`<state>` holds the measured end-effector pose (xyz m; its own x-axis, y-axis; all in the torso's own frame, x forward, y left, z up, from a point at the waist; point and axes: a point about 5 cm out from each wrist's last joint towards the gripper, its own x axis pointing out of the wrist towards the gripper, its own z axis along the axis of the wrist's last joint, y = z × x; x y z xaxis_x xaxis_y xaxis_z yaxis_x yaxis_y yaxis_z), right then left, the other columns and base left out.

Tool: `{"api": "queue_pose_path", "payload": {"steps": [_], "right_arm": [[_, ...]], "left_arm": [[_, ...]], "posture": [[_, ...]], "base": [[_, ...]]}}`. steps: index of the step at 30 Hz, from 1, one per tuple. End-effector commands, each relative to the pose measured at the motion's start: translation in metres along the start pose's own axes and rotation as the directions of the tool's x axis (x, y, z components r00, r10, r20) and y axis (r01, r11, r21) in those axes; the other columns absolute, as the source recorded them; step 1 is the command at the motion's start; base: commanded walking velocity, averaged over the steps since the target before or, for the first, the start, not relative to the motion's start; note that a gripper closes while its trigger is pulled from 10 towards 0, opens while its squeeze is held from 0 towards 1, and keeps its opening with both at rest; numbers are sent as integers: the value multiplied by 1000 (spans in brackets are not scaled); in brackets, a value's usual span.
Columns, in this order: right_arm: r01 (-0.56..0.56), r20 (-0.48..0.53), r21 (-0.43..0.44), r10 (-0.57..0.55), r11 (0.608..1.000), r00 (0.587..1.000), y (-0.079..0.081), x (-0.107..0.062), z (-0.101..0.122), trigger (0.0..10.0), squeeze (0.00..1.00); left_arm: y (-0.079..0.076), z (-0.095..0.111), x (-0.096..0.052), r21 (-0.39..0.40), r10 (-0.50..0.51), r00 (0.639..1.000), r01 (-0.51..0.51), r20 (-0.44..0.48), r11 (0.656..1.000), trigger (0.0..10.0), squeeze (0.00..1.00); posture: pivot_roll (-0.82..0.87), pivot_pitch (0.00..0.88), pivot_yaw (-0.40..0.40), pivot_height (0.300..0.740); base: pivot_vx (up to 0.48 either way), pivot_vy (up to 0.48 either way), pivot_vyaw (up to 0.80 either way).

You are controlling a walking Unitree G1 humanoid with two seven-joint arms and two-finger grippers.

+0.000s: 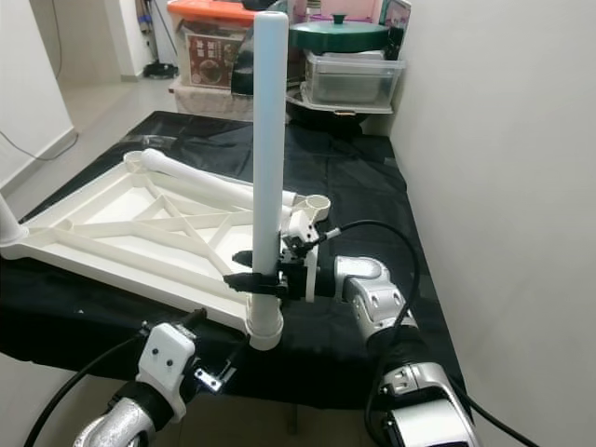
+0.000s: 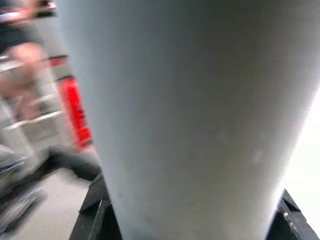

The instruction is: Building children table

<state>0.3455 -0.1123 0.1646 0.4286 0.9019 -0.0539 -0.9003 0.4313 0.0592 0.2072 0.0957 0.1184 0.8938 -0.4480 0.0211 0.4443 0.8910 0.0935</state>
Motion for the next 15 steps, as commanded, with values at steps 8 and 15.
{"api": "queue_pose_path", "payload": {"steps": [8,15], "right_arm": [[856,-66,139,-858,498,510,-48,-45,-19,0,0],[984,-124,144,-985,104,122,-26,-64,-33,0,0]], "left_arm": [[0,5,-2,-11,7,999,-7,47,1000,10000,0],[-1,3,-1,-11,-3,999,4,39,1000,10000,0]], "posture": [[117,0,-81,740],[118,0,-81,740]], "base": [[0,0,0],[0,0,0]]}}
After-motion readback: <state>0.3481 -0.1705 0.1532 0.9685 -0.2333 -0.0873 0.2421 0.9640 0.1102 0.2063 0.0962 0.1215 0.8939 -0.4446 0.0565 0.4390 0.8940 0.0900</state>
